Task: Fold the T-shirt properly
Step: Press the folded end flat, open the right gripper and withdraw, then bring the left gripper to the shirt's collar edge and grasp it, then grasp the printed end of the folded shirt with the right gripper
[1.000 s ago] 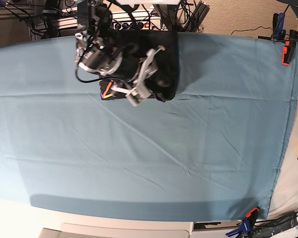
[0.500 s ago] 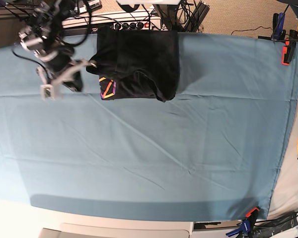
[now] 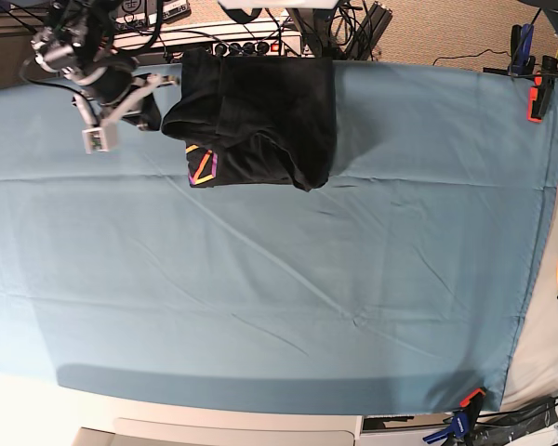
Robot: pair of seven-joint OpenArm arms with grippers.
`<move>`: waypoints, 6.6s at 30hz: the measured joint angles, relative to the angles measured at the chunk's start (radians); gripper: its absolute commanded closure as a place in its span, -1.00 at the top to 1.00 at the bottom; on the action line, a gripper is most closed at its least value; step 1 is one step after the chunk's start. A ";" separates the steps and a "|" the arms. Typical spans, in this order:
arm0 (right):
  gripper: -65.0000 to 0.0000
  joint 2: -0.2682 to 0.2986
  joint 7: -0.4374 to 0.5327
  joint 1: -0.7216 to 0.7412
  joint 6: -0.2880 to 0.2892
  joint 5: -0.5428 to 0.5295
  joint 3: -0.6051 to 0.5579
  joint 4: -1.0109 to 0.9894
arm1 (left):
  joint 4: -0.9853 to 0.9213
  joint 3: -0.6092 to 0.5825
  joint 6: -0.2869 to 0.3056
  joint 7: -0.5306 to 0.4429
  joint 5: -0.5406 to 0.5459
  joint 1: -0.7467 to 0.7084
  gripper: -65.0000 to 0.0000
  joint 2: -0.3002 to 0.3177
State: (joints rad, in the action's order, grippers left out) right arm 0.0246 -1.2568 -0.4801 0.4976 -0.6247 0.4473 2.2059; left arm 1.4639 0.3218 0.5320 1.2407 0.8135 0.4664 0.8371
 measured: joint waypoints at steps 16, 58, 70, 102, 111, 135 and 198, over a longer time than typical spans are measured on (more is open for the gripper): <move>-1.00 0.000 0.004 -0.005 -0.020 0.119 -0.435 0.000 | 0.000 0.000 0.000 0.000 0.000 0.000 -0.44 0.000; -0.29 0.076 0.244 0.292 0.132 0.323 -0.277 -0.069 | -0.002 -0.001 -0.015 0.015 0.087 -0.355 -0.44 -0.256; 0.05 0.105 0.154 0.567 0.131 0.111 -0.278 -0.560 | -0.003 -0.020 -0.019 0.016 0.079 -0.387 -0.17 -0.399; 0.05 0.105 0.060 0.635 0.131 -0.003 -0.278 -0.612 | 0.425 -0.167 -0.114 -0.040 0.073 -0.826 -0.17 -0.533; 0.05 0.105 0.060 0.635 0.131 -0.004 -0.278 -0.612 | 0.420 -0.164 -0.148 -0.053 0.040 -0.840 -0.17 -0.665; 0.05 0.106 0.060 0.635 0.131 0.050 -0.386 -0.612 | 0.611 -0.193 -0.132 -0.051 0.072 -1.014 -0.17 -0.729; 0.05 0.293 -0.059 0.647 0.164 -0.197 -0.404 -0.612 | 0.468 -0.196 -0.177 -0.113 -0.023 -0.967 -0.17 -0.738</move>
State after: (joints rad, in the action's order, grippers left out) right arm 0.3180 -1.3155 0.1669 0.6613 -0.8215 0.0433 1.5944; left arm 1.9324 0.1261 0.3550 1.1275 0.7902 -0.5011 0.0994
